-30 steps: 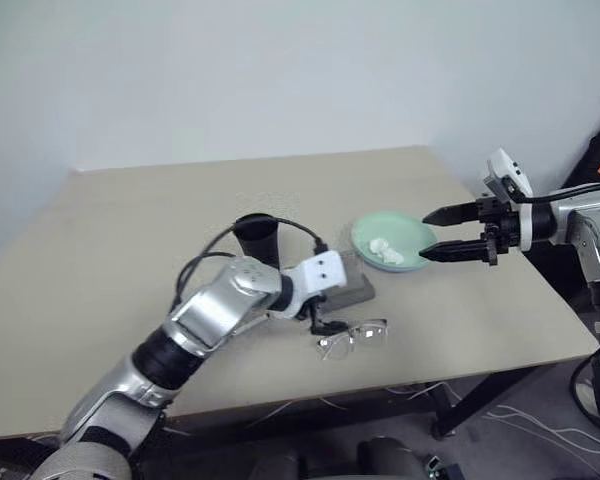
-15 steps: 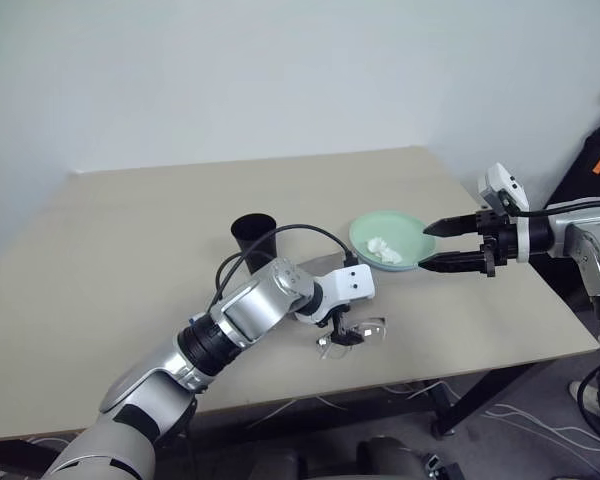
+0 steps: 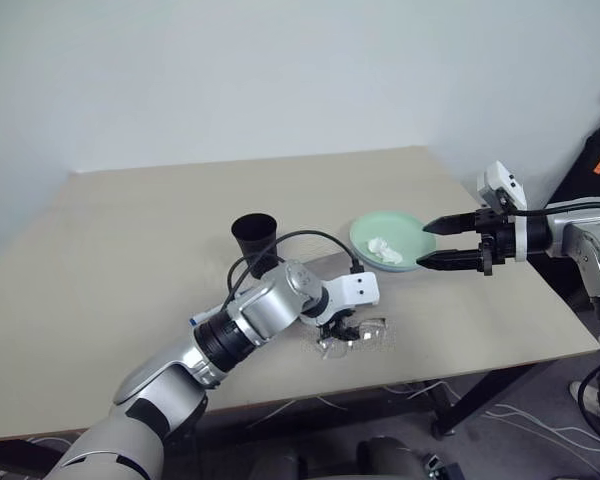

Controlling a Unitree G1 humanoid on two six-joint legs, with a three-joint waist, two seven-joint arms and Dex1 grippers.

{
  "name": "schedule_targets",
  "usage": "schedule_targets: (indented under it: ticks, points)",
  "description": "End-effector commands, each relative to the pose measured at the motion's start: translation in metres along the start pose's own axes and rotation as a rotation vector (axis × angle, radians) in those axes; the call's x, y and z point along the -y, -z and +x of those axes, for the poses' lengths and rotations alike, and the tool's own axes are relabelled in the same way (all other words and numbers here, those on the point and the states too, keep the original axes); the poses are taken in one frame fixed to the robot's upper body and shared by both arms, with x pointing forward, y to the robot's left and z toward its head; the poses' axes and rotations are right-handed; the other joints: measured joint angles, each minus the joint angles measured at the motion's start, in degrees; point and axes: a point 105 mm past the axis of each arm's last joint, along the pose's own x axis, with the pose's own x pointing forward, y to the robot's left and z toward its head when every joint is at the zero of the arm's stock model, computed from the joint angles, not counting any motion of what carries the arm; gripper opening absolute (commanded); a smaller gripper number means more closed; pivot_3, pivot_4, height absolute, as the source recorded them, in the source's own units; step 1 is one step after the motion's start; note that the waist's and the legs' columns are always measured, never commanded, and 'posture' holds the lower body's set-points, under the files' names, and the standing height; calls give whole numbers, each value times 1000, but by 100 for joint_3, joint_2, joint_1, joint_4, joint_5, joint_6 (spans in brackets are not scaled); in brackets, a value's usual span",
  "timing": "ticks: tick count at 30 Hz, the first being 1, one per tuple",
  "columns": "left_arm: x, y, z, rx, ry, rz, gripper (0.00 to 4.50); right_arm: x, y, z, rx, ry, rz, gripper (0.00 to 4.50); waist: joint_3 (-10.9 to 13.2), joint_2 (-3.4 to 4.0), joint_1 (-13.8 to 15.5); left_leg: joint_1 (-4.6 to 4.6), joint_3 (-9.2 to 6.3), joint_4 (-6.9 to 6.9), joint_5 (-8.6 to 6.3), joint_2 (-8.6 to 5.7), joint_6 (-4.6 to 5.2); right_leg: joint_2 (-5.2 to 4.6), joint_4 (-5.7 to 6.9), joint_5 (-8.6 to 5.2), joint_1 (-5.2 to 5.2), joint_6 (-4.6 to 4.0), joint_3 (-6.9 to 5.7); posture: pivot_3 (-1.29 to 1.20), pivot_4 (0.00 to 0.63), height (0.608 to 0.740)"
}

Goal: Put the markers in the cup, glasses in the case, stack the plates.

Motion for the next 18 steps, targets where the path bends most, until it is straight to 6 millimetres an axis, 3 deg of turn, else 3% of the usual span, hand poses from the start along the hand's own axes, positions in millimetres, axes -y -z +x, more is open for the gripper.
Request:
schedule_targets:
  ticks: [1,13,16,18]
  points:
    - [-7,-12,-6,7,-29,62,1845,-2,-14,-6,35,11,-48,4500,0,0,0,0,0,0,0,0,0,0,0,0,0,0,0,0,0,732]
    - [-5,-8,-4,-18,-7,89,1845,0,-14,-6,32,24,-51,4500,0,0,-1,0,0,0,0,0,0,0,1,0,0,0,0,0,0,732]
    - [-4,-7,-4,-23,1,92,1226,0,-15,-5,32,27,-53,4500,0,0,-1,0,0,0,0,0,0,0,1,0,0,0,0,0,0,732]
    - [-3,-7,-3,-27,4,94,579,1,-15,-6,32,27,-54,4500,-1,1,-1,1,0,0,0,0,0,0,1,0,2,0,0,0,0,732]
